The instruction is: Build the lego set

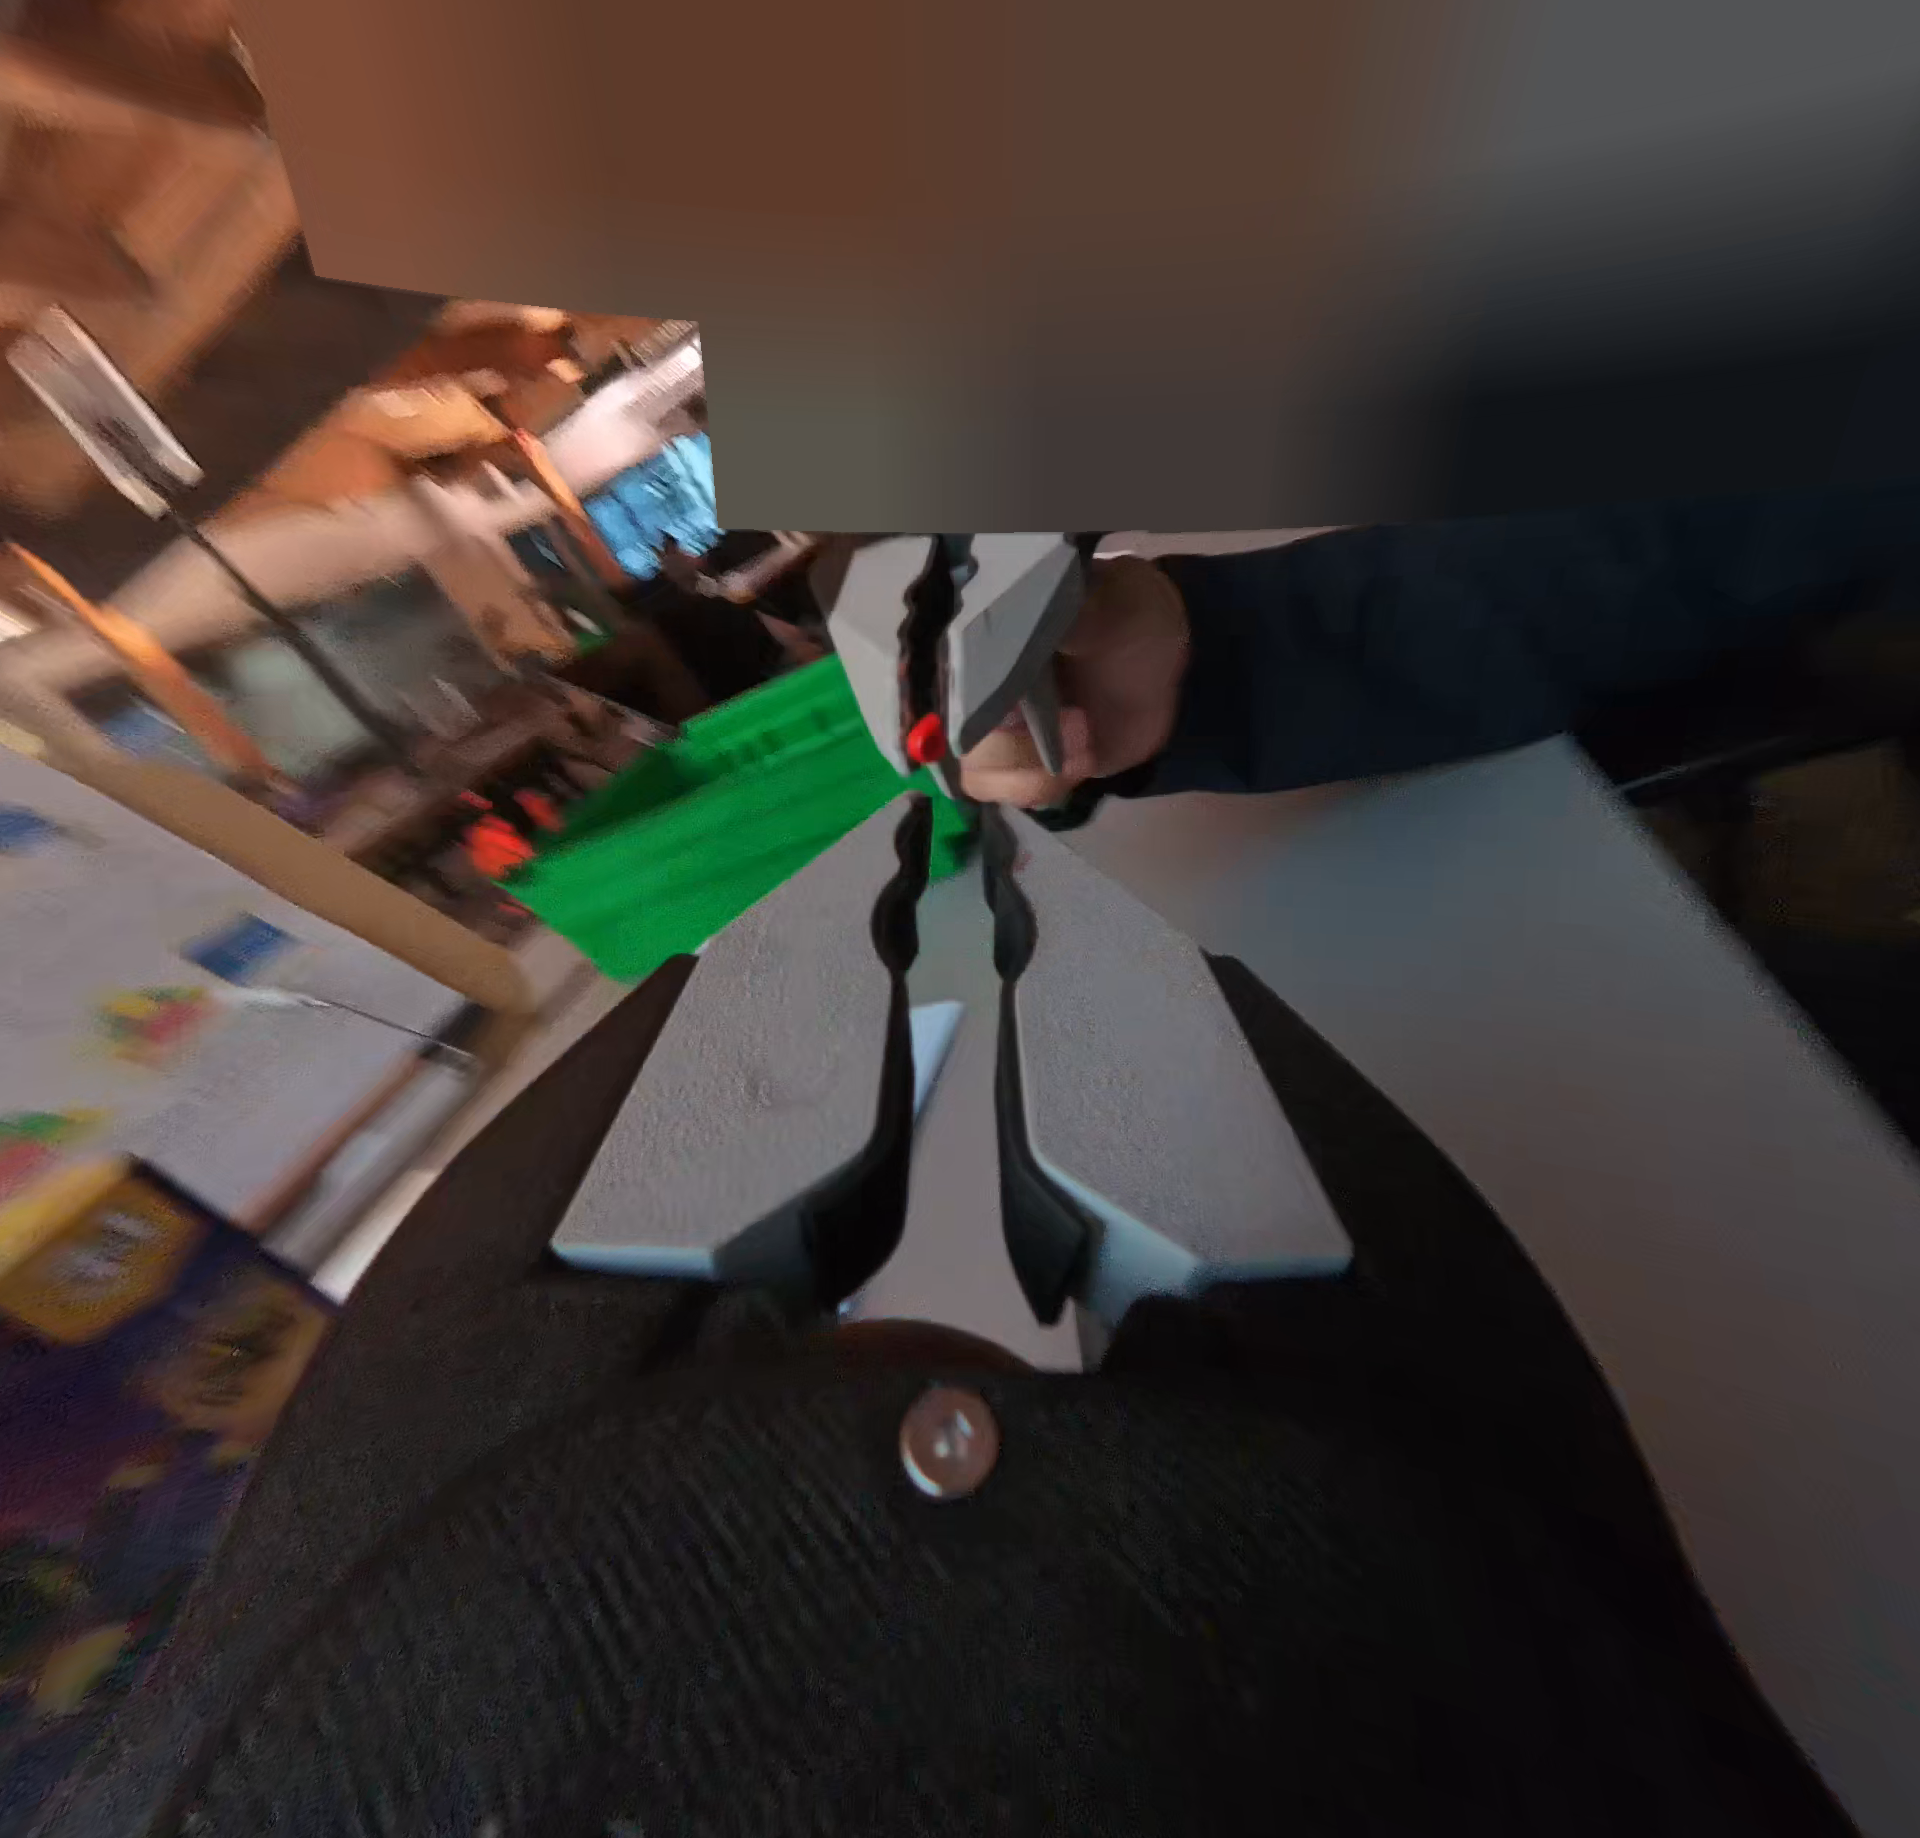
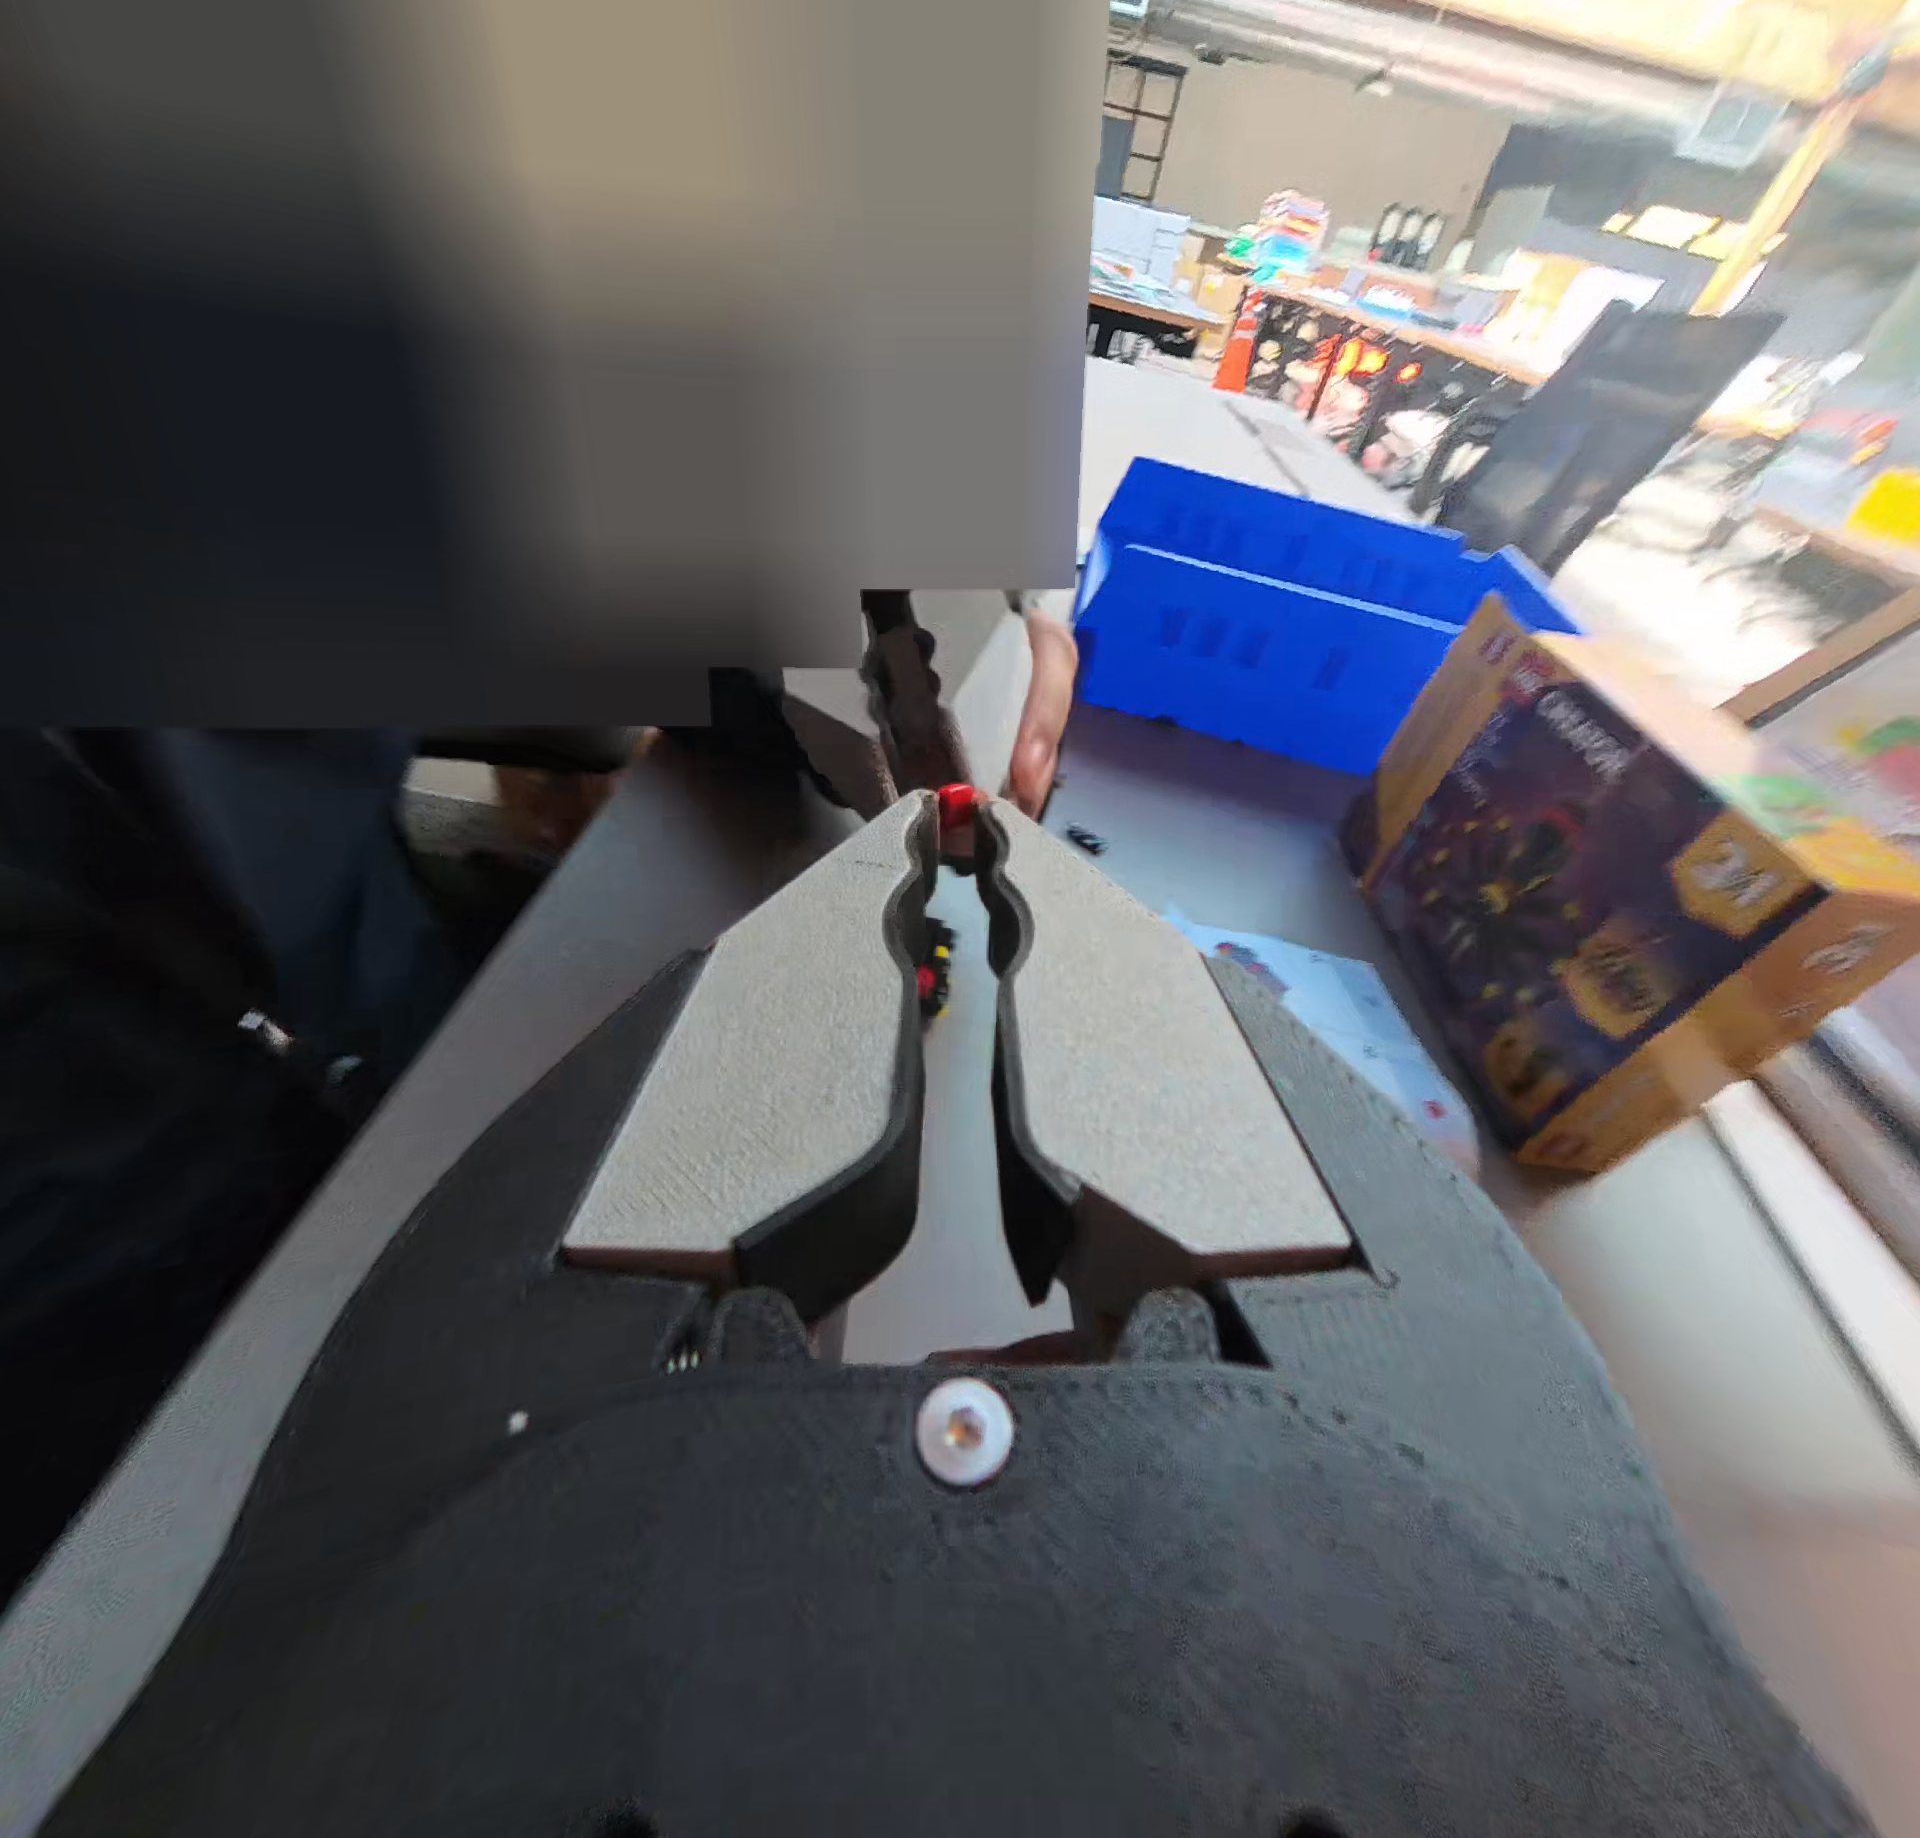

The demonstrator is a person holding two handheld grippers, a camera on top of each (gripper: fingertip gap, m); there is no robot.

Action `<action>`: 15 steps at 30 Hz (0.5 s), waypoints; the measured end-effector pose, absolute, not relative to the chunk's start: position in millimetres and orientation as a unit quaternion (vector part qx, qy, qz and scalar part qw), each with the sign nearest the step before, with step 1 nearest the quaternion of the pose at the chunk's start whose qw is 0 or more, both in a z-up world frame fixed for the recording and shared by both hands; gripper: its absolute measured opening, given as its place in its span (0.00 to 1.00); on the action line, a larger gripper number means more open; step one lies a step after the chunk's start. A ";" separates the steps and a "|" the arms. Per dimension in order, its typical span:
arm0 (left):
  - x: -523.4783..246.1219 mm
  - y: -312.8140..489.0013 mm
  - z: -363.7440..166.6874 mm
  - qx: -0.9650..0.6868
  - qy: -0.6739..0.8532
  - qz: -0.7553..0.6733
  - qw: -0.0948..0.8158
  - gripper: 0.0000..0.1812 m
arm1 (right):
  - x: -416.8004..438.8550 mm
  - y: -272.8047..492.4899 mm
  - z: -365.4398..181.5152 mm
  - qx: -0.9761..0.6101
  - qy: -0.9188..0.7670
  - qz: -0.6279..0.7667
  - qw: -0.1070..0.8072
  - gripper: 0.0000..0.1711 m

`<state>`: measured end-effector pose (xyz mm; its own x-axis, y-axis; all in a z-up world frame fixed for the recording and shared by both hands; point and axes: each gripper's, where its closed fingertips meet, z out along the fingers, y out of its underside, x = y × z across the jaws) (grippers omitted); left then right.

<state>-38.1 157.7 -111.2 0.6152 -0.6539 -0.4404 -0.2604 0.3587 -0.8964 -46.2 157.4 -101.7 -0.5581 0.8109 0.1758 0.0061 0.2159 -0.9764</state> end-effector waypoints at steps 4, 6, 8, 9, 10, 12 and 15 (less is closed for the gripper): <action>-42.0 164.5 -120.4 -0.641 0.302 -0.416 0.570 0.11 | -48.9 157.1 -103.8 -0.241 -0.706 0.486 0.456 0.02; -49.3 168.7 -114.3 -0.640 0.240 -0.501 0.531 0.10 | -51.1 155.0 -102.5 -0.211 -0.706 0.463 0.493 0.02; -53.5 166.7 -108.6 -0.625 0.204 -0.563 0.501 0.07 | -54.0 158.2 -97.4 -0.195 -0.697 0.434 0.537 0.02; -53.7 167.2 -109.7 -0.627 0.190 -0.580 0.484 0.07 | -54.6 158.9 -94.8 -0.181 -0.693 0.417 0.560 0.02; -52.2 165.7 -110.3 -0.626 0.186 -0.596 0.468 0.08 | -55.3 158.8 -94.0 -0.167 -0.692 0.396 0.580 0.02; -48.5 162.4 -110.7 -0.621 0.185 -0.616 0.447 0.10 | -58.8 158.2 -97.2 -0.154 -0.697 0.360 0.600 0.18; -47.9 162.3 -109.3 -0.616 0.178 -0.626 0.444 0.11 | -63.7 155.5 -106.7 -0.142 -0.711 0.326 0.606 0.01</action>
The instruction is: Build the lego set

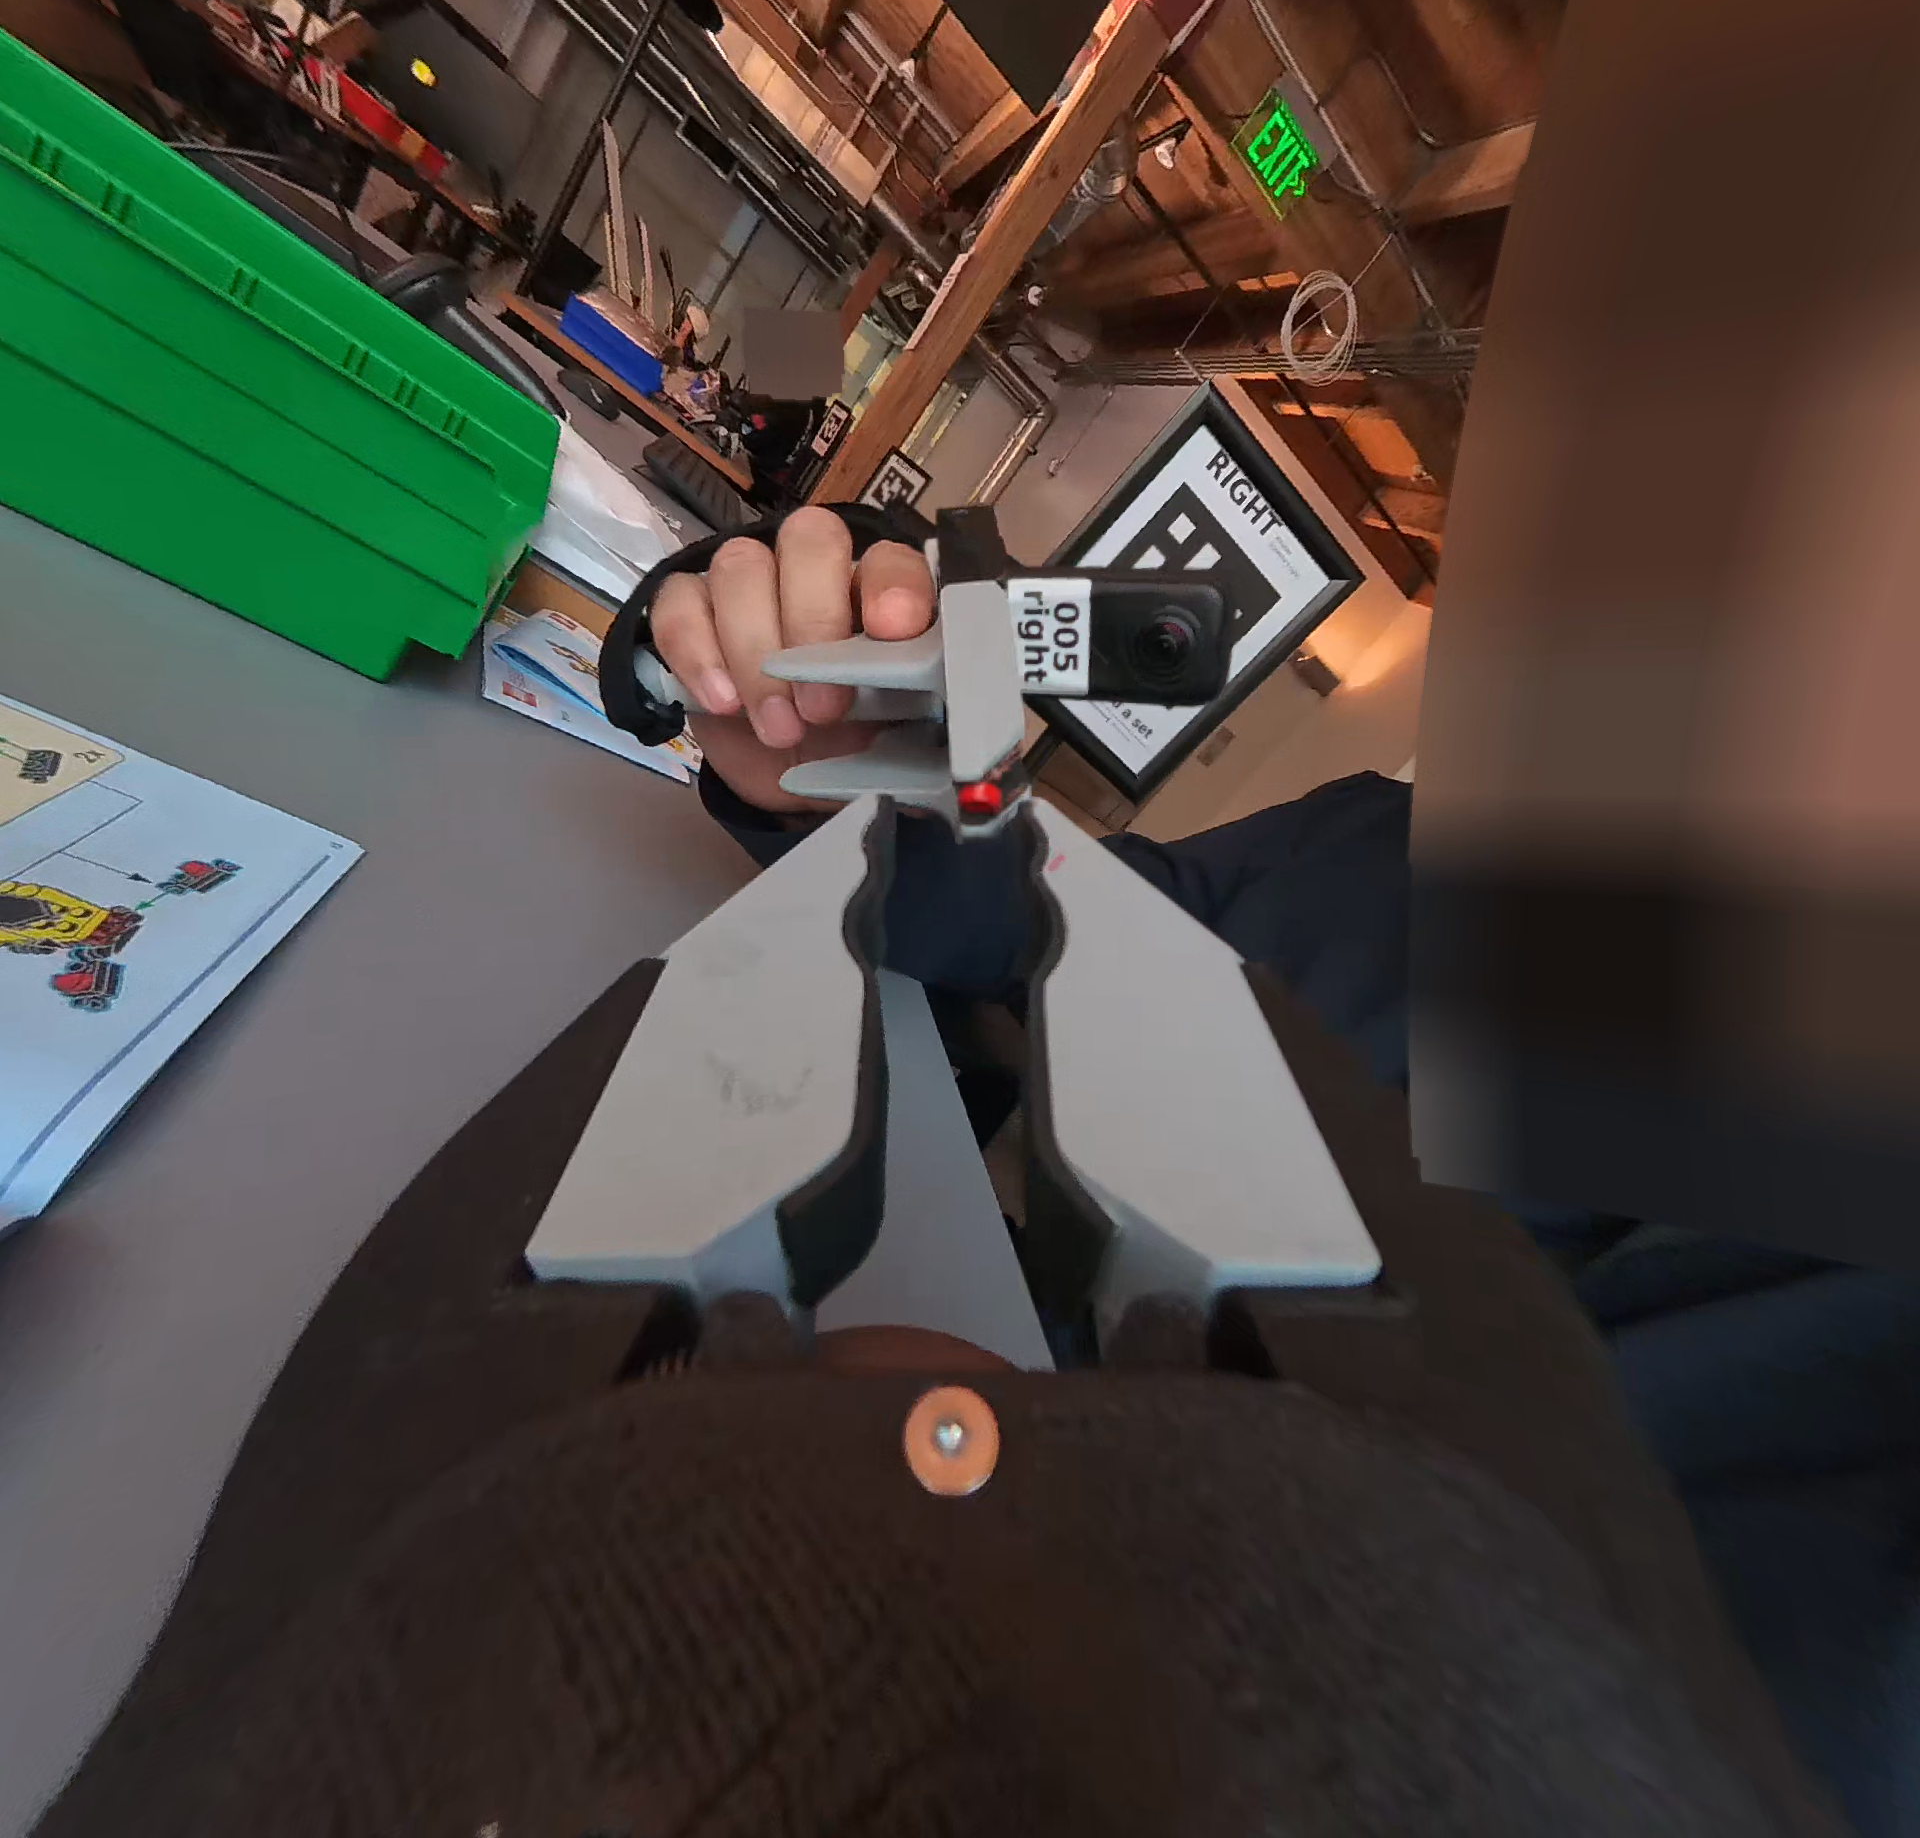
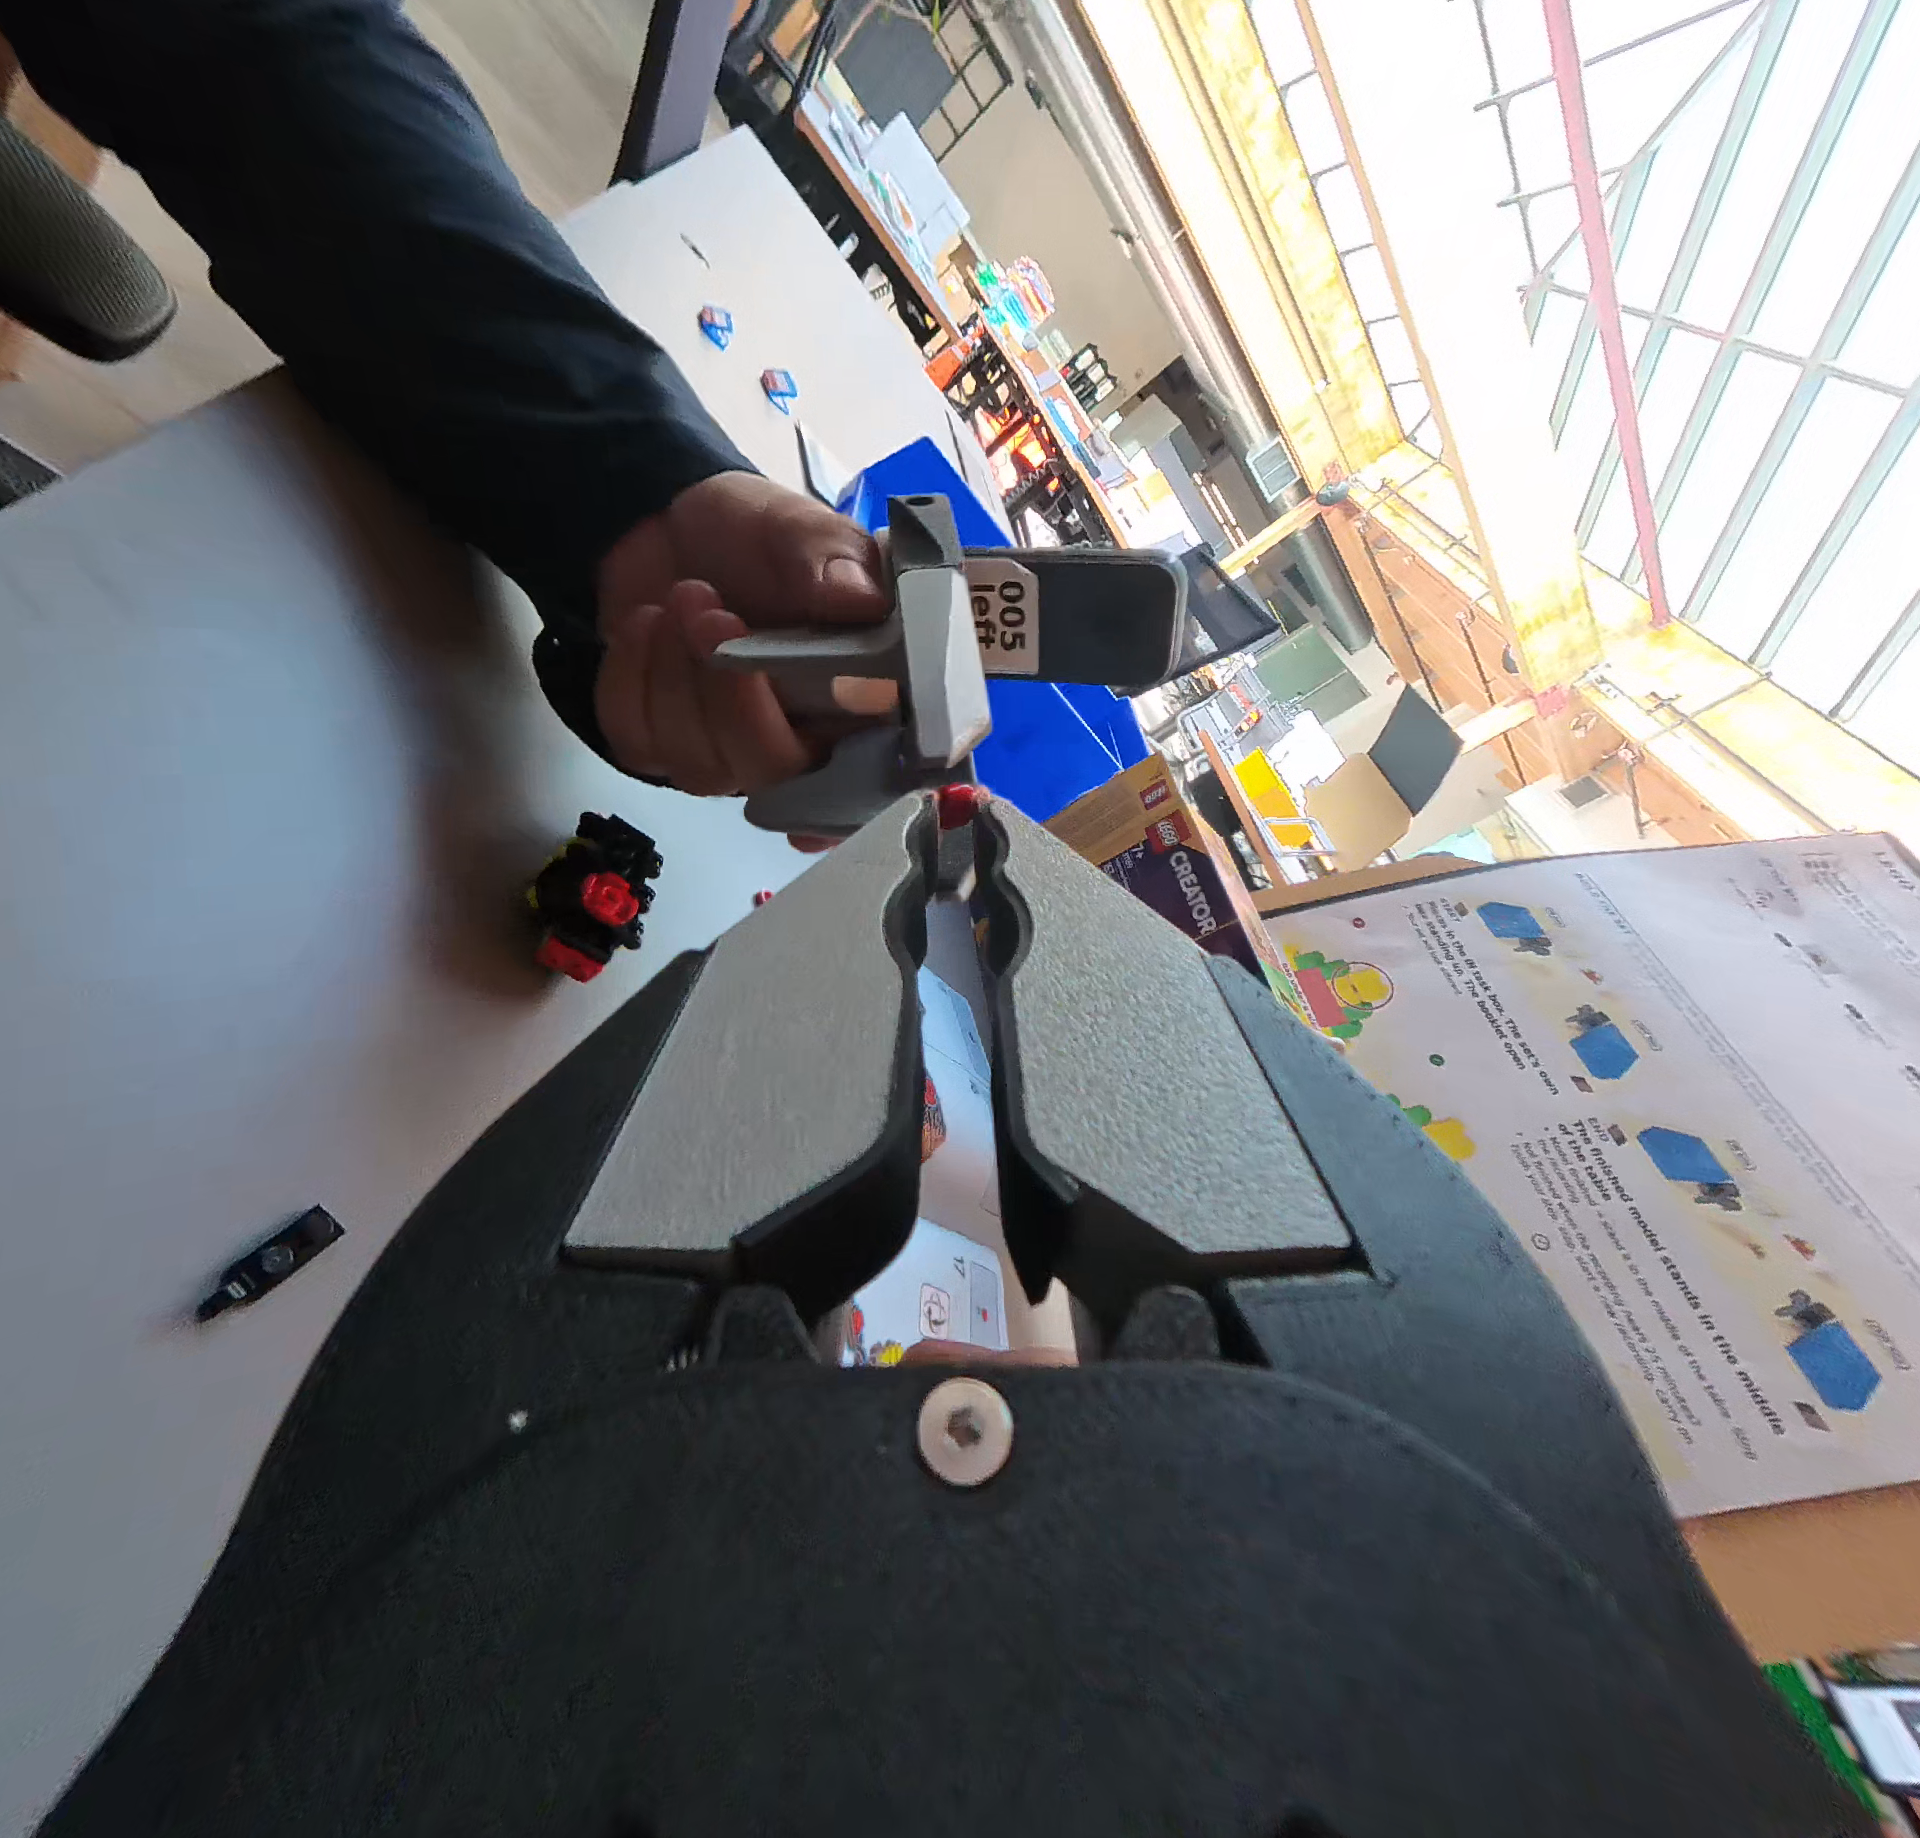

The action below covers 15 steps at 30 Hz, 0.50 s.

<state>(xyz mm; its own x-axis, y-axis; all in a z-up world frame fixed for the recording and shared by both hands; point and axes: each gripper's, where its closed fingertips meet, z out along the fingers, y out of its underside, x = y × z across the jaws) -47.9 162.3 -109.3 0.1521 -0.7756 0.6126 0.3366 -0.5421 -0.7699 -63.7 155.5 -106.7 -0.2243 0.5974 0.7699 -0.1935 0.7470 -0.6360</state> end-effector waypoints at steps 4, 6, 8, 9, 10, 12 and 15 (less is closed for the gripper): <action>-48.8 160.6 -107.4 -0.610 0.181 -0.632 0.442 0.10 | -63.9 150.8 -105.9 -0.134 -0.710 0.327 0.610 0.46; -48.5 157.2 -104.0 -0.600 0.188 -0.639 0.444 0.03 | -64.1 152.3 -105.9 -0.136 -0.709 0.323 0.612 0.45; -48.1 156.8 -104.2 -0.600 0.191 -0.637 0.445 0.03 | -63.7 151.9 -105.8 -0.134 -0.709 0.323 0.612 0.44; -48.3 156.8 -104.2 -0.600 0.192 -0.636 0.446 0.03 | -63.9 151.9 -105.7 -0.133 -0.709 0.321 0.614 0.43; -48.4 156.5 -104.5 -0.600 0.195 -0.634 0.447 0.03 | -64.0 151.6 -106.0 -0.132 -0.709 0.320 0.614 0.43; -48.7 156.2 -105.0 -0.600 0.201 -0.630 0.450 0.03 | -64.3 151.4 -106.5 -0.133 -0.710 0.320 0.613 0.43; -49.3 156.2 -105.9 -0.601 0.218 -0.613 0.463 0.03 | -64.8 151.3 -107.1 -0.141 -0.711 0.331 0.605 0.01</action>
